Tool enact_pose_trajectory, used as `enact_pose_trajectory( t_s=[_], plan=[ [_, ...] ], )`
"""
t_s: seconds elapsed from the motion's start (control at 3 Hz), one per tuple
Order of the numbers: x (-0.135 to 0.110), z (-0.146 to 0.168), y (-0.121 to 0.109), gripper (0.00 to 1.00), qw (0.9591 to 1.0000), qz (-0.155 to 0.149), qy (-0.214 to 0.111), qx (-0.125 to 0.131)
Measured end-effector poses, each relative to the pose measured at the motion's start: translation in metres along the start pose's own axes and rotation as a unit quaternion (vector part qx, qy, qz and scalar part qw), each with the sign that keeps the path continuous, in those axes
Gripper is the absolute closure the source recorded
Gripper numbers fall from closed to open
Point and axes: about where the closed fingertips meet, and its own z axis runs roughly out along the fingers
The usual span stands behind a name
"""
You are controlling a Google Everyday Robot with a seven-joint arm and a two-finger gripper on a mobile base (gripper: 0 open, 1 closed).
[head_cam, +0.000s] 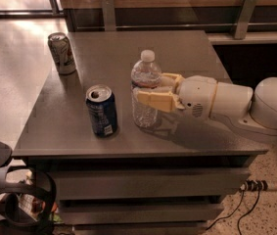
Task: Move water bottle near pepsi can
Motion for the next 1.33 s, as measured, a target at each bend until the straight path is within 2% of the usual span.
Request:
enact_pose_trajectory(
  t_s=[0.33,0.67,1.0,1.33],
  plan=[
    [0.0019,0.0034,0.0031,1.0,0.9998,-0.011,0.018,-0.003],
    [0.0014,0.0034,0.0032,0.86,0.9998,-0.011,0.018,-0.003],
    [0.0008,0.0035,0.0033,0.54,0.9998,-0.011,0.018,-0.003],
    [0.0006,0.0035,0.0033,0.3,0.9998,-0.011,0.018,-0.003]
  ],
)
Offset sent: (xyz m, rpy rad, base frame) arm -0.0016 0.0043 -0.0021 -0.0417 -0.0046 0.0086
